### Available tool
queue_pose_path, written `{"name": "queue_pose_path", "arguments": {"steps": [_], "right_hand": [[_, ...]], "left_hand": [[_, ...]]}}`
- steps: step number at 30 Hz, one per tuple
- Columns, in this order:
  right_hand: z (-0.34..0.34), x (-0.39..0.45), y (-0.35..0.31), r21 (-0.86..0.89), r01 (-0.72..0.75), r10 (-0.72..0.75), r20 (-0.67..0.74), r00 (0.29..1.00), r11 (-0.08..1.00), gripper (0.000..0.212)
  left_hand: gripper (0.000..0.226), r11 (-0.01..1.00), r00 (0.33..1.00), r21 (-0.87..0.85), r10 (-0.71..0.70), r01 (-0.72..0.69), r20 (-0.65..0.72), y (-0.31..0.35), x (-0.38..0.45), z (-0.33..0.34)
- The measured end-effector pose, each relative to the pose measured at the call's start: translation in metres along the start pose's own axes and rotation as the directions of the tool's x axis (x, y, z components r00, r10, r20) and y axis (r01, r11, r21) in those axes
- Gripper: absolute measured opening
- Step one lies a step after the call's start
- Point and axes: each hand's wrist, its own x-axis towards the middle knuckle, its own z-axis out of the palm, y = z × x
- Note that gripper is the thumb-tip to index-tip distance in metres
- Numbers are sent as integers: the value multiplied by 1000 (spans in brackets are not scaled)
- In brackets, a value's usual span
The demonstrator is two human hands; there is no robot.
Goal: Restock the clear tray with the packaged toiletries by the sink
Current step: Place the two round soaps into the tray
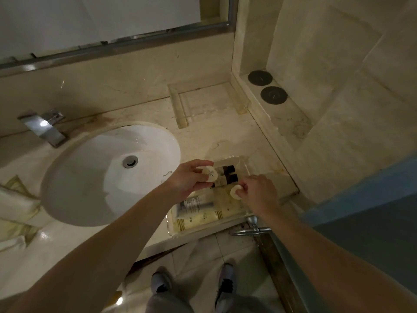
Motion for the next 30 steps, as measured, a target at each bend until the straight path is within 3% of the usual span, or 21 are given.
{"name": "queue_pose_path", "arguments": {"steps": [6, 10, 12, 14, 17, 24, 27, 30], "right_hand": [[3, -4, 6, -10, -46, 45, -41, 998, 999, 35], [-17, 3, -1, 353, 14, 27, -113, 993, 935, 24], [-35, 10, -10, 579, -14, -2, 26, 1000, 816, 21], [-51, 16, -18, 689, -136, -37, 229, 973, 712, 22], [-63, 21, -18, 612, -159, -98, 365, 926, 775, 22], [-61, 19, 7, 548, -163, -88, 403, 911, 820, 25], [-54, 13, 15, 426, -117, -81, 418, 905, 897, 24], [-42, 7, 17, 353, -87, -79, 430, 899, 932, 24]], "left_hand": [[39, 994, 997, 112, -14, 5, 82, -3, 3, 10], [47, 991, 993, 136, -24, 8, 115, -3, 6, 17], [48, 986, 989, 168, -35, 11, 142, -2, 8, 23], [50, 979, 983, 203, -36, -1, 179, -1, 9, 29], [56, 974, 973, 227, -32, -21, 227, 1, 10, 39], [67, 960, 938, 271, -162, 78, 305, -1, 13, 50], [60, 918, 948, 382, -210, 107, 239, 1, 11, 41], [51, 943, 976, 301, -183, 141, 116, 6, 15, 21]]}}
